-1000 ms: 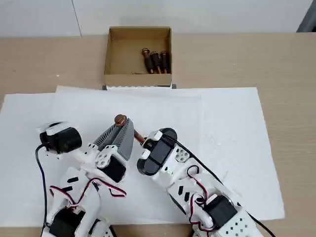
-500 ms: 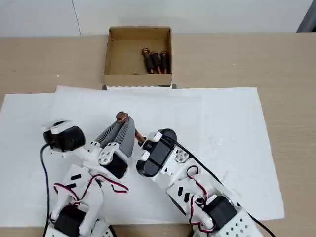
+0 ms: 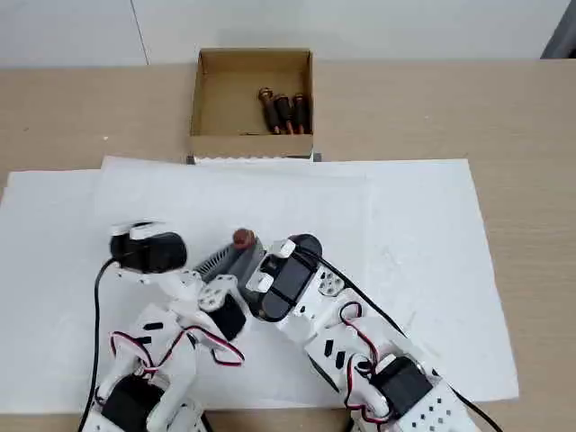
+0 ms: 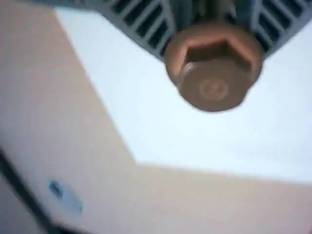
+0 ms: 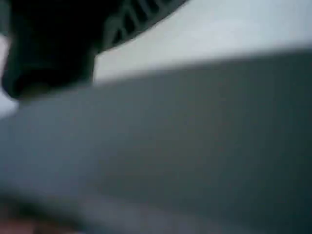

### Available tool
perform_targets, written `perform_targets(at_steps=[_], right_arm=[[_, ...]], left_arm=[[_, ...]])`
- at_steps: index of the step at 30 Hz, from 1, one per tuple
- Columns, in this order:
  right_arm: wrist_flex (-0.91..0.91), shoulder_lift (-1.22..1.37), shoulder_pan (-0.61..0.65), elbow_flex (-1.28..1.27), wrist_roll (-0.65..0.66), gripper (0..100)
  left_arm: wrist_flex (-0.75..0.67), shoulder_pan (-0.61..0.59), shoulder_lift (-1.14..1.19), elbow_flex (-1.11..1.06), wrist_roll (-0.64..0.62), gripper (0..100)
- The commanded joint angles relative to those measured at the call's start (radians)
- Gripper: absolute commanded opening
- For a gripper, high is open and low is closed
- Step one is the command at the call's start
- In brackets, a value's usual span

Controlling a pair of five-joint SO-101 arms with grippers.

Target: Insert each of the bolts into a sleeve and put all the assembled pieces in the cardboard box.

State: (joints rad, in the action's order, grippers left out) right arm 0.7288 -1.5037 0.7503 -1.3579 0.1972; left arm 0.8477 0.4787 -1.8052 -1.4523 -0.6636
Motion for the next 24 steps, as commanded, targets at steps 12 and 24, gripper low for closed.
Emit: perform_targets(at_steps=[12, 24], right_arm=[[-0.031, -0.012, -0.002, 0.072, 0.006, 0.2], [-0.027, -0.012, -0.005, 0.068, 0.008, 0.2]], left_arm=[[0.143, 0.031, -0.011, 0.03, 0.169, 13], [0.155, -0.043, -0.011, 0.114, 0.245, 17]])
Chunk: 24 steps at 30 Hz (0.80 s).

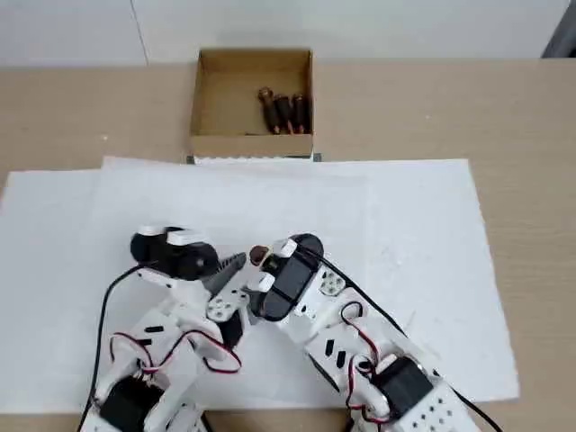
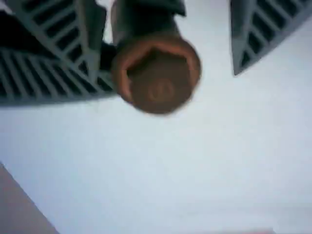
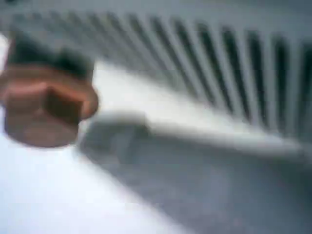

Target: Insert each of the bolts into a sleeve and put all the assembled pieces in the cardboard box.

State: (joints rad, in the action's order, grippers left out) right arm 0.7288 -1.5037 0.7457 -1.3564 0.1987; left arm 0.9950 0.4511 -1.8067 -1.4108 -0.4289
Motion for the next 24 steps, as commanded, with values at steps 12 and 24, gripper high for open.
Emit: perform_targets(at_steps=[12, 24], right_arm=[[-0.022, -0.012, -0.097, 0.066, 0.003, 0.2], [0.07, -0.012, -0.314, 0.066, -0.193, 0.2]], left_arm=[[0.084, -0.084, -0.009, 0.226, 0.077, 10], [0.086, -0.431, -0.009, 0.056, 0.405, 1]])
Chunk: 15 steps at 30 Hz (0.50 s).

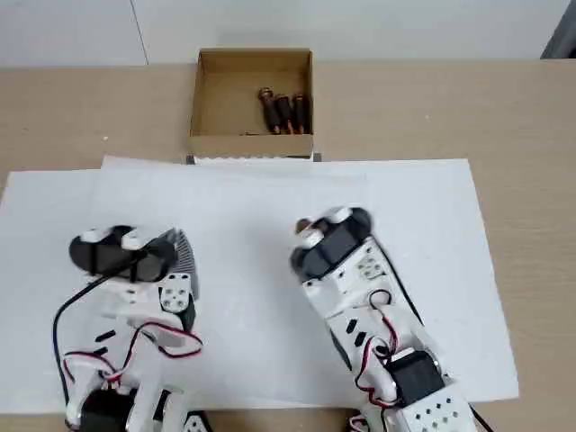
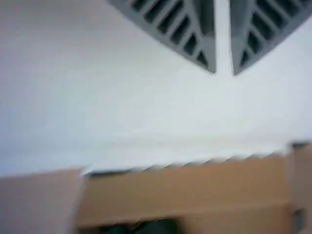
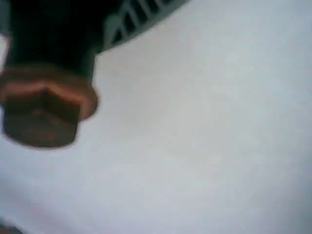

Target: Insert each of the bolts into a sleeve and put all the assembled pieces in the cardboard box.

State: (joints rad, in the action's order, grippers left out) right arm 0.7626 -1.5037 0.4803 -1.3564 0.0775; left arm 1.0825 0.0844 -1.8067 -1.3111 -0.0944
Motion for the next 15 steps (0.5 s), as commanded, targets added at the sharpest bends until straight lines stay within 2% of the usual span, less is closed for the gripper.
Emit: perform_targets(at_steps=[1, 7, 11, 15], right_arm=[[0.054, -0.008, -0.067, 0.066, -0.097, 0.2], [0.154, -0.001, -0.17, 0.103, -0.161, 0.2], [0.226, 0.015, -0.174, 0.224, -0.199, 0.2], [0.266, 0.136, -0.177, 0.362, -0.204, 0.2]], left_arm=[[-0.002, -0.086, -0.009, -0.064, 0.091, 1], [-0.003, -0.158, -0.011, -0.203, 0.163, 1], [-0.005, -0.16, -0.011, -0.259, 0.163, 1], [-0.005, -0.16, -0.011, -0.269, 0.163, 1]])
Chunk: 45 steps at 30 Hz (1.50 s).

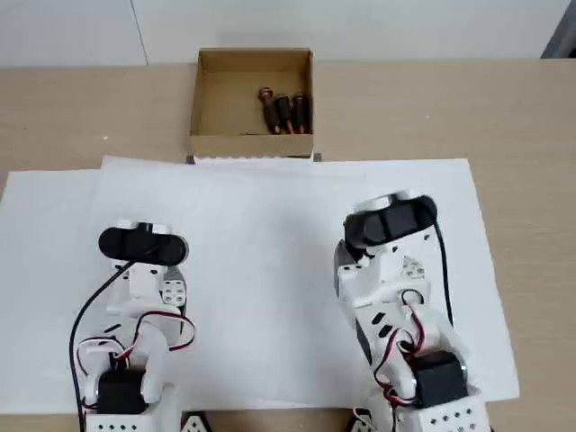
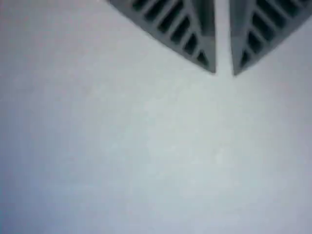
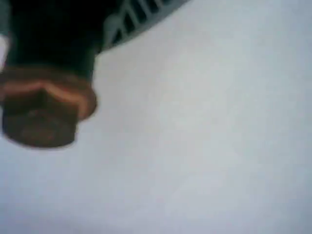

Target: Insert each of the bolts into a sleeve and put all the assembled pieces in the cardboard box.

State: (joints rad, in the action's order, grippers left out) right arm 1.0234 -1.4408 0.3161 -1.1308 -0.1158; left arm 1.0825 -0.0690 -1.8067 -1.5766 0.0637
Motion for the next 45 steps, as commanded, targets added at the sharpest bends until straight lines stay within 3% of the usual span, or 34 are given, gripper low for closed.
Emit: perform_targets(at_steps=[1, 10, 17, 34, 45], right_arm=[[0.001, 0.117, -0.013, 0.18, -0.012, 0.2], [-0.059, 0.639, -0.01, 0.618, -0.003, 0.2], [-0.07, 0.992, -0.01, 0.939, 0.1, 0.2], [-0.441, 1.626, 0.008, 1.312, 0.578, 0.3], [-0.558, 1.934, 0.056, 1.582, 0.7, 0.4]], left_arm=[[-0.005, -0.006, -0.011, -0.015, 0.005, 1], [-0.005, -0.011, -0.011, -0.047, 0.003, 1], [-0.005, -0.006, -0.011, -0.048, 0.003, 1], [-0.005, -0.012, -0.011, -0.048, -0.014, 1], [-0.005, -0.014, -0.011, -0.048, -0.02, 1]])
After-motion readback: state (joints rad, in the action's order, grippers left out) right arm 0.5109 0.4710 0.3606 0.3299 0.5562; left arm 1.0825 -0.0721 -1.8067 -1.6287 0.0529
